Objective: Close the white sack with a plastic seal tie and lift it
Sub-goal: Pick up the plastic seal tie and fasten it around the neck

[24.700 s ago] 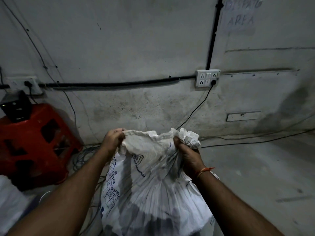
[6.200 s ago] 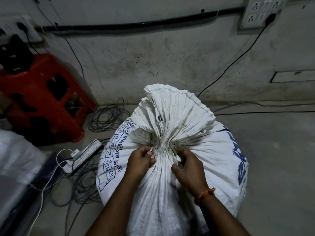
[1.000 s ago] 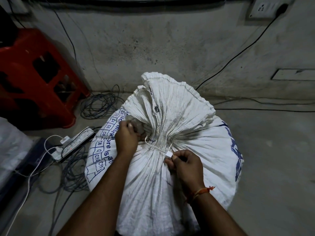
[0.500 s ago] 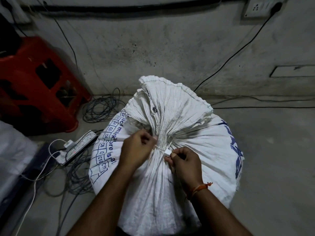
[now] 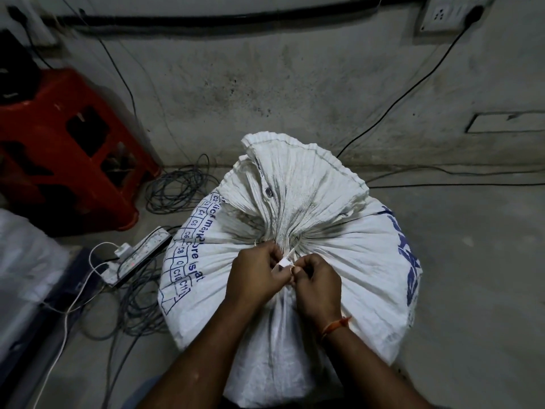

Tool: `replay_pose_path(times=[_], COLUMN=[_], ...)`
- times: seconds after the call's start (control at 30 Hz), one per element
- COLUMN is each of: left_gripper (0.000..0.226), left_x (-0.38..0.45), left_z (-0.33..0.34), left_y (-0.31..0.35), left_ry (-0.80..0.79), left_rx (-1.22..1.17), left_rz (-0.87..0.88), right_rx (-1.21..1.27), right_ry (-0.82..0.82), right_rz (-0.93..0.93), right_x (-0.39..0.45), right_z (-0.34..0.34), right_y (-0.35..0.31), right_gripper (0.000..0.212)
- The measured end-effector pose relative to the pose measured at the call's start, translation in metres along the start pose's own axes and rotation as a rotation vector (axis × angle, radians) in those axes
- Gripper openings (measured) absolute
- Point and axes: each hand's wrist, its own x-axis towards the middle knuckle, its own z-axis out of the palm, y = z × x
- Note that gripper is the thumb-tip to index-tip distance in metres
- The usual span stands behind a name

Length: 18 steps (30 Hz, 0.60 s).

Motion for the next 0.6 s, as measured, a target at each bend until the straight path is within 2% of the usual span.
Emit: replay_pose_path(times=[0.1, 0.17, 0.3, 0.43, 0.6], left_gripper=[0.027, 0.023, 0.028, 0.039, 0.036], left_x=[0.006, 0.012, 0.021, 0.024, 0.026], left_z=[-0.008, -0.015, -0.019, -0.019, -0.016], left_y=[-0.009, -0.019, -0.039, -0.045, -0.044], left_ry=[0.041, 0.02, -0.014, 0.001, -0.022], left_rx=[0.076, 0.056, -0.003, -0.038, -0.008], left_rz=[0.016, 0.007, 0.024, 0.068, 0.159], right_rx=[0.053, 0.128, 0.193, 0.216, 0.203], right_ry=[-0.024, -0.04, -0.063, -0.055, -0.072], right_rz=[0.038, 0.104, 0.168, 0.163, 0.053], right_x=[-0.003, -0.004, -0.008, -0.011, -0.016], right_z=[0.003, 0.005, 0.005, -0.002, -0.009], right_y=[-0.001, 0.003, 0.012, 0.016, 0.009], right_gripper=[0.014, 0.016, 0.019, 0.019, 0.017])
